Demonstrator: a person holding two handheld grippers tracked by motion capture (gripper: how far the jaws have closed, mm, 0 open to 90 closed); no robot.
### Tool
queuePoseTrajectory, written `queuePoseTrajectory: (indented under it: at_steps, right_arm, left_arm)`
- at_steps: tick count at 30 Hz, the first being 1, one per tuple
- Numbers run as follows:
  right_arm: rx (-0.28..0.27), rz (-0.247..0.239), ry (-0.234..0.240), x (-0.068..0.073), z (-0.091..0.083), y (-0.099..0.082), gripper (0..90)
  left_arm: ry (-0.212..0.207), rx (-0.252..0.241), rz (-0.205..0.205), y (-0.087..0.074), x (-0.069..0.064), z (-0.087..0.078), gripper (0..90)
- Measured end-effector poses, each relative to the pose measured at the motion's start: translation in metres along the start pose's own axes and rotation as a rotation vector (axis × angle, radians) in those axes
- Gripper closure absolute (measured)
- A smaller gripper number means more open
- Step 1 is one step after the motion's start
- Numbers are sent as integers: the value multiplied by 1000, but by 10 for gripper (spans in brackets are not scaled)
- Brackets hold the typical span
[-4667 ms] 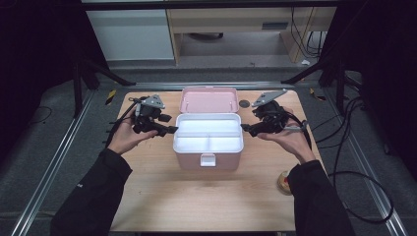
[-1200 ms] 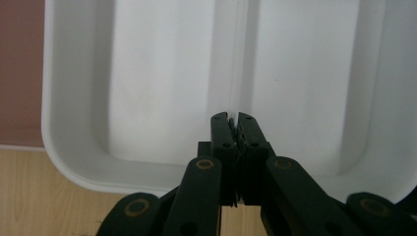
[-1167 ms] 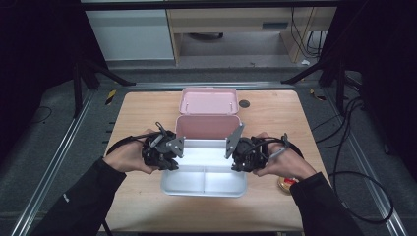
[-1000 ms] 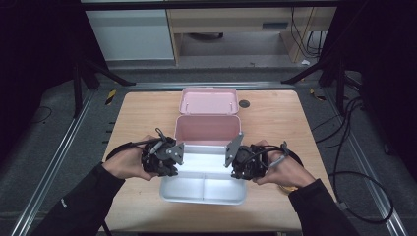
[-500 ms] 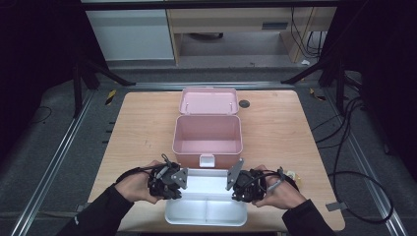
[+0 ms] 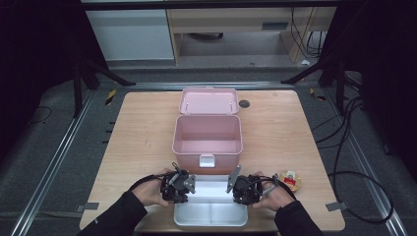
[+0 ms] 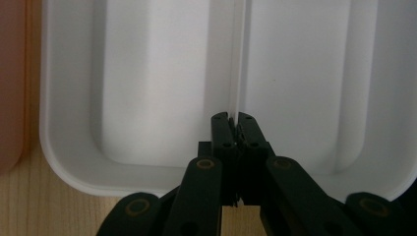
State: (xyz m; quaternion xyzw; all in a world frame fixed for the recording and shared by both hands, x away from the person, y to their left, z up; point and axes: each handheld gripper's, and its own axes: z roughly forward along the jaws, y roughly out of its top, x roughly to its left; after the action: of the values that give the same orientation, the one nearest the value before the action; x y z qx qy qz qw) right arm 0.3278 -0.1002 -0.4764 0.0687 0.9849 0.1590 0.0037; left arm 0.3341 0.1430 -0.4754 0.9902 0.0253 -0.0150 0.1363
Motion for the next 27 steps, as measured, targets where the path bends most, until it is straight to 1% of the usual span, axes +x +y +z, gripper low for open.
queuePoseTrajectory:
  at_steps: [1,4,5,6,7,9,11,13,15,16,17,19,20,21,22,23,24,25,26,27]
  right_arm:
    - [-2,3,-2,0,0,0,863]
    - [-6,14,-10,1,0,0,857]
    - [-8,18,-16,1,1,0,840]
    - [-12,22,-24,2,1,0,801]
    - [-12,24,-26,2,2,-1,775]
    - [-24,36,-37,3,0,-1,717]
    - [-55,53,-53,3,-4,-3,637]
    - [-91,77,-78,3,-11,-5,587]
    - [-142,117,-108,3,-20,-9,530]
    - [-165,132,-120,3,-23,-11,506]
    - [-202,161,-141,4,-29,-14,470]
    - [-241,212,-182,4,-38,-20,414]
    - [-241,212,-182,4,-38,-20,414]
    - [-269,260,-237,4,-45,-27,364]
    - [-278,283,-253,4,-48,-30,354]
    - [-309,318,-275,2,-52,-35,335]
    - [-331,349,-296,1,-55,-40,318]
    - [-344,374,-311,-1,-56,-43,306]
    - [-344,374,-311,-1,-56,-43,306]
    - [-358,444,-367,-5,-59,-52,270]
  left_arm:
    - [11,-4,-5,-1,1,0,880]
    - [8,-13,-12,-2,2,0,872]
    - [13,-19,-20,-3,2,0,870]
    - [23,-17,-22,-3,1,0,861]
    - [35,-18,-28,-4,1,-1,830]
    - [48,-40,-40,-6,0,-5,777]
    - [64,-70,-56,-9,0,-12,722]
    - [73,-113,-92,-14,-1,-20,671]
    - [91,-144,-128,-20,-1,-28,620]
    - [108,-164,-154,-24,-1,-32,593]
    - [121,-177,-181,-29,-1,-36,566]
    - [148,-208,-233,-38,-2,-40,510]
    - [148,-208,-233,-38,-2,-40,478]
    - [165,-237,-282,-46,-2,-43,446]
    - [165,-237,-282,-46,-2,-43,420]
    - [189,-284,-348,-58,-1,-46,378]
    - [189,-284,-348,-58,-1,-46,336]
    - [204,-357,-419,-69,1,-49,316]
    - [204,-357,-419,-69,1,-49,309]
    - [219,-386,-481,-80,6,-51,305]
